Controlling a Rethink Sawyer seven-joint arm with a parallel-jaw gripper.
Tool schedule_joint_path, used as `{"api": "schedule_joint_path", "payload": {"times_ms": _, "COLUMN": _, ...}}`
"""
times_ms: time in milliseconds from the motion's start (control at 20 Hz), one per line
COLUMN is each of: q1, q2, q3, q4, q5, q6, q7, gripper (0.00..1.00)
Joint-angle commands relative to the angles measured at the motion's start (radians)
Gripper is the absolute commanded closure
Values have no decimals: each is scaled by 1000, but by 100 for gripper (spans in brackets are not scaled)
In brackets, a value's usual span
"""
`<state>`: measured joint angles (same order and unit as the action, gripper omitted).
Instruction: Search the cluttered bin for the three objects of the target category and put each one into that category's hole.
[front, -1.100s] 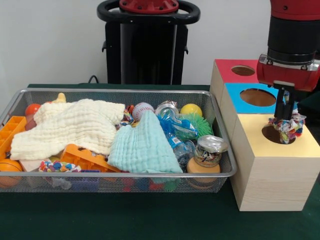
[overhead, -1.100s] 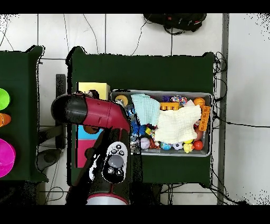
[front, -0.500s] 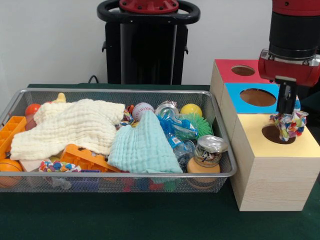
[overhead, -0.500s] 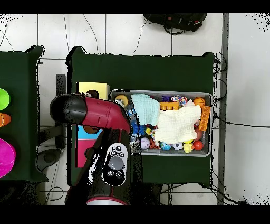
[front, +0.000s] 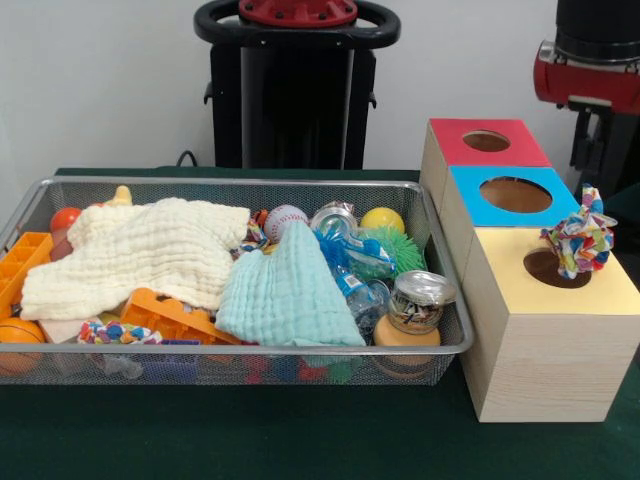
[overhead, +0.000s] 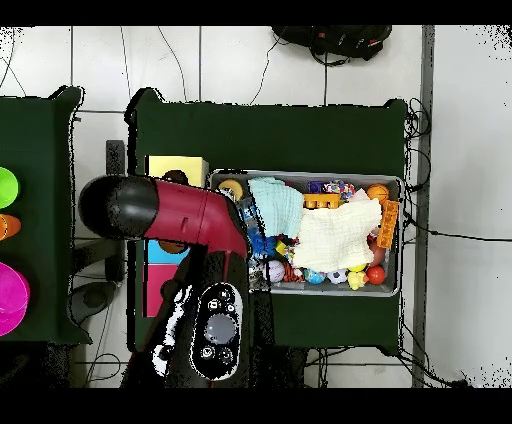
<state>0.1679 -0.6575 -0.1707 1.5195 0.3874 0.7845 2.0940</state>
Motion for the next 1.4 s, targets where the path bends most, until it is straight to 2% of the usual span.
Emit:
{"api": "schedule_joint_path", "payload": {"times_ms": 50, "q1": -51, "q2": -20, "q3": 22, "q4": -8, "q5": -4, "q6": 134, "q7": 170, "gripper": 100}}
{"api": "schedule_joint_path", "payload": {"times_ms": 550, "q1": -62, "q2": -5, "q3": 24, "q4": -20, "q5": -16, "q6": 118, "q7": 166, "gripper": 100}}
{"api": "schedule_joint_path", "payload": {"times_ms": 1050, "q1": -65, "q2": 99, "q3": 42, "q4": -15, "q5": -26, "q6": -71, "q7": 154, "gripper": 100}}
{"api": "schedule_joint_path", "payload": {"times_ms": 1400, "q1": -50, "q2": 118, "q3": 33, "q4": -24, "q5": -27, "q6": -90, "q7": 165, "gripper": 100}}
